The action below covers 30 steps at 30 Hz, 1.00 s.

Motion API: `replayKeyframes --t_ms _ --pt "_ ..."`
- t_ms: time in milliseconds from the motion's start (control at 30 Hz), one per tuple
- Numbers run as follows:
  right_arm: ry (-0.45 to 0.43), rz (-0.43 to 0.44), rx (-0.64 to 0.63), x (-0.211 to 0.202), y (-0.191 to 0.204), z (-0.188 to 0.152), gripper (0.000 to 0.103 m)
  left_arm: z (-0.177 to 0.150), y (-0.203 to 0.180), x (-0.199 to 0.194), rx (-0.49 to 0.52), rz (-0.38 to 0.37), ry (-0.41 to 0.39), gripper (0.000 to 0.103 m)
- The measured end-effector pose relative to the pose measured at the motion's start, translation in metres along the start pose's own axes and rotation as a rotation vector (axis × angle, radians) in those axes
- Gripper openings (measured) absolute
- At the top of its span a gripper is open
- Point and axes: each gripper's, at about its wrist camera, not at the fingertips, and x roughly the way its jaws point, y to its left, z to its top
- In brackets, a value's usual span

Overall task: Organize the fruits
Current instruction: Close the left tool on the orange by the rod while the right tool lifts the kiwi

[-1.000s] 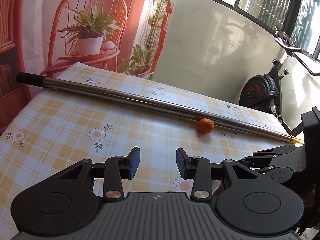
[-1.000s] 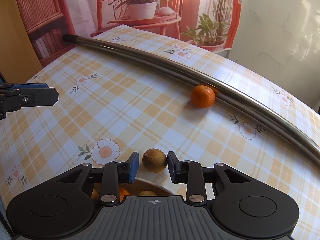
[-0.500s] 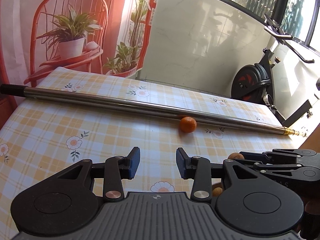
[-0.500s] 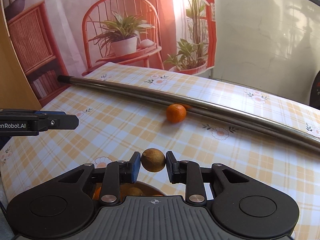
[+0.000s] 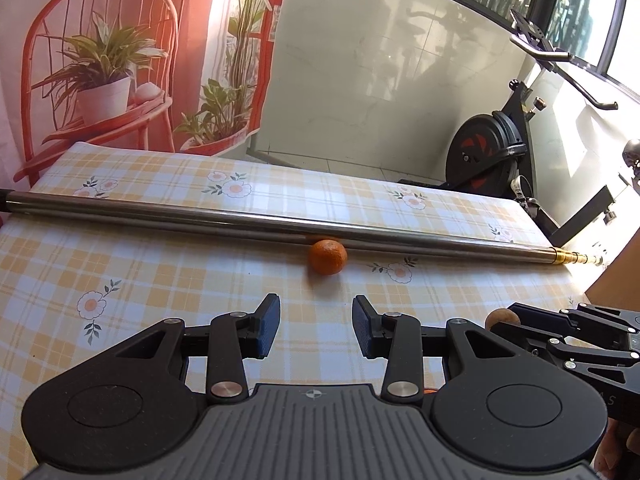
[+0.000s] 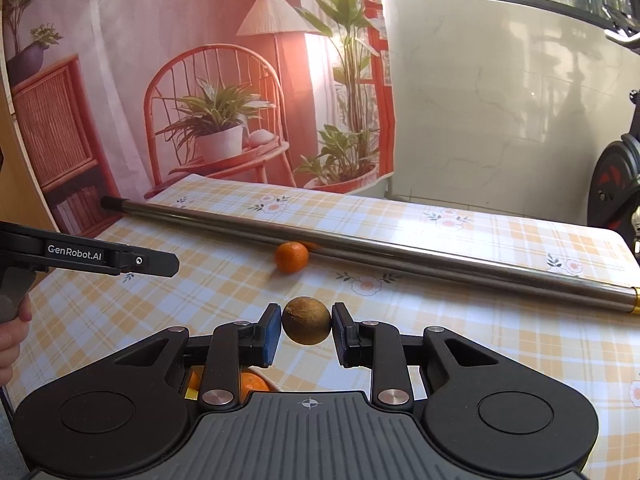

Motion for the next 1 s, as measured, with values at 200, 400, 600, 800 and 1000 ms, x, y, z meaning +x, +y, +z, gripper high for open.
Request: replayKeyframes --t_ms 200,400,600,800,1000 --pt "-0.011 -0.002 0.029 -0.008 -0.013 -0.002 0.026 0.009 -0.016 0.017 0.028 -0.018 0.02 0.042" --pt "-0.026 0.001 0.057 -0.013 -0.023 -0.004 0.026 0.016 -0.016 0.034 0.011 -0.015 0.045 0.042" --pt "0.026 0.056 0.082 -0.003 -0.035 -0.017 0.025 0.017 -0.01 0.043 0.006 0.008 0.068 0.042" --pt "0.102 0.09 0.129 0.023 -0.039 -0.025 0.018 0.014 -0.007 0.05 0.006 0.012 0.085 0.042" --pt "0.139 0.047 0.12 0.04 -0.042 -0.028 0.019 0.014 -0.006 0.058 0.002 0.014 0.096 0.042"
